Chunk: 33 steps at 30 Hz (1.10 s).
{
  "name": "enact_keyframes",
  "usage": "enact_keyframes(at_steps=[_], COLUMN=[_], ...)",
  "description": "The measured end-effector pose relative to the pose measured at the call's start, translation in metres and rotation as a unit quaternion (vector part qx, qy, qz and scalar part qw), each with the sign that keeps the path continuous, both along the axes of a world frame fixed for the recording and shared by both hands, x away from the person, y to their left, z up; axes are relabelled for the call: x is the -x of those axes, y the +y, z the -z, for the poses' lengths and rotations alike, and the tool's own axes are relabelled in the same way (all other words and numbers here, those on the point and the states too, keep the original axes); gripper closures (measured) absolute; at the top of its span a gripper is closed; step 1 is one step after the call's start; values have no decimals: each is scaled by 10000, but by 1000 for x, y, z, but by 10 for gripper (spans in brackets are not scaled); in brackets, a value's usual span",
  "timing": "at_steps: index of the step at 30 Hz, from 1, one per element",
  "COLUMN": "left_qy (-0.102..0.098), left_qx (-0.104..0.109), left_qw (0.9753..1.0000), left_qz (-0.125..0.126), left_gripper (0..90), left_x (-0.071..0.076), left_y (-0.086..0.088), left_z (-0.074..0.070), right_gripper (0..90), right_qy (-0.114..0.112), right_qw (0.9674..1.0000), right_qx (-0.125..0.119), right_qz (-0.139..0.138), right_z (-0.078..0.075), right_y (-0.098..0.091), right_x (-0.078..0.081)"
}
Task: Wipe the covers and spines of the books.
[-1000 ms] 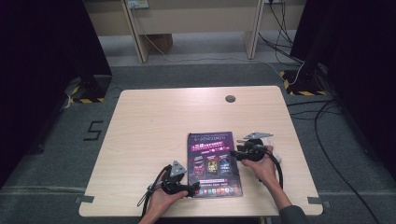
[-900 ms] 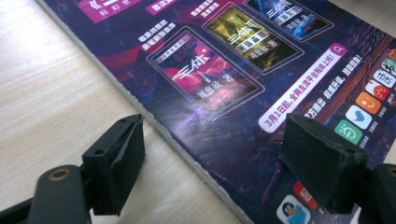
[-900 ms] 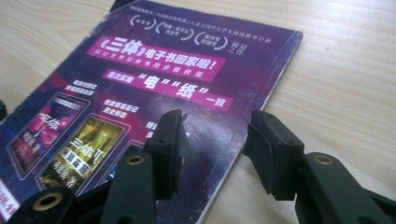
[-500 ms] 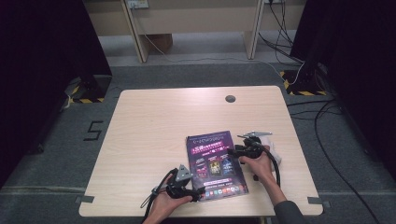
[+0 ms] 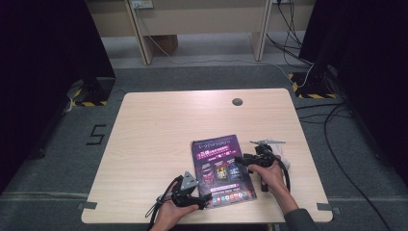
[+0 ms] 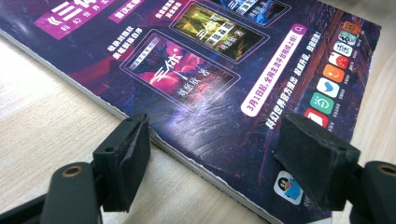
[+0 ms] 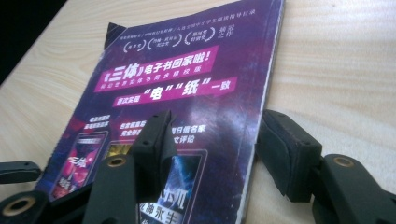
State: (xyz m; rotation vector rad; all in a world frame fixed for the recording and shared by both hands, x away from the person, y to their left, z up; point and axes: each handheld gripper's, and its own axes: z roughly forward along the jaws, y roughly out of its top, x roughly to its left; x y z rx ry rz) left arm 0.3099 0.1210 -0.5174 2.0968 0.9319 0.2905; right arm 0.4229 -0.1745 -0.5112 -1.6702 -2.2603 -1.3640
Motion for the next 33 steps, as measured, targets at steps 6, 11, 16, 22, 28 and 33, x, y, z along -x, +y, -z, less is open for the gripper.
enact_keyframes(at_steps=[6, 11, 16, 22, 28, 33], left_qy=[-30, -32, -44, -71, -58, -66], left_qx=[20, 24, 31, 58, 75, 49], left_qw=[10000, 10000, 10000, 10000, 10000, 10000], left_qz=[-23, -29, -27, -19, -9, 0], left_gripper=[253, 253, 253, 253, 252, 252], left_x=[1, 1, 2, 2, 2, 2], left_y=[0, 0, 1, 2, 3, 4], left_z=[1, 1, 1, 2, 2, 2], right_gripper=[476, 509, 540, 587, 636, 668], right_qy=[215, 245, 52, 12, 71, -7], right_qw=[9994, 9986, 9990, 9974, 9947, 9941], right_qx=[-282, -467, -399, -629, -651, -42], right_qz=[37, -29, -172, -345, -790, -1087], right_z=[1, -3, -11, -14, -16, -18], right_y=[-5, -11, -11, -15, -12, 4], right_x=[6, 7, 10, 13, 16, 18])
